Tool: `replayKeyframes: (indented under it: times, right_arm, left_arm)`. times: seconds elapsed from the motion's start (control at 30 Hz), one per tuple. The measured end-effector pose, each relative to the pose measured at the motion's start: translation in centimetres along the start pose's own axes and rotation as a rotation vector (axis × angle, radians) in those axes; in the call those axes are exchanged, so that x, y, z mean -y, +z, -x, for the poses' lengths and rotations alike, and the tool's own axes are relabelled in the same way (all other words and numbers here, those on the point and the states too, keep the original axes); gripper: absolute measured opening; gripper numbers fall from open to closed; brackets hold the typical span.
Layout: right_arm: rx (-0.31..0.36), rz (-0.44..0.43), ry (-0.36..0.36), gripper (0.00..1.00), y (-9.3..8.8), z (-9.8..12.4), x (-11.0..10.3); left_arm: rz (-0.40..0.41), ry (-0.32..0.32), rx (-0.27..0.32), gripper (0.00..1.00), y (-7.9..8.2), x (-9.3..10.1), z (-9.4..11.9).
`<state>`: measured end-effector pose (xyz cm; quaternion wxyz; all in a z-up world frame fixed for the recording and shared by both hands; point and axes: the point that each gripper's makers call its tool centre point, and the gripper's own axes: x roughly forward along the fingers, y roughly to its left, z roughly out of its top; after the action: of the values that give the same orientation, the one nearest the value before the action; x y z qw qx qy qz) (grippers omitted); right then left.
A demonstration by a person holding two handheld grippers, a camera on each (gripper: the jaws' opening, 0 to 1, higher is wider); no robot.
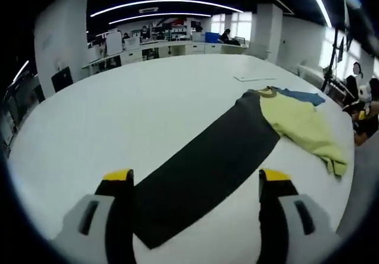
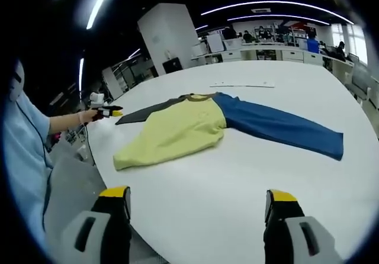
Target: Fold the garment on the visible template until the final outline fits inside the template.
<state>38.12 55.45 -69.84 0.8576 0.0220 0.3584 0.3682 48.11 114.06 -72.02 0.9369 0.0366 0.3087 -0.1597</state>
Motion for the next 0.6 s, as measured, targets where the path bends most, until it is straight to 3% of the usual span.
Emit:
replayKeyframes:
  times: [0.4,0.6]
  right_arm:
    - [0.018,0.017,0.005,0.95,0.3,0.8,-0.5]
    - [0.026,0.036,0.009,0.95,0.4,1.3,-1.0]
  left_arm:
    - [-0.043,-0.099,0.026,0.81,1.0,5.8,0.5]
    - [-0.06,-0.136,0.02,0.81,0.7,8.2,0.8]
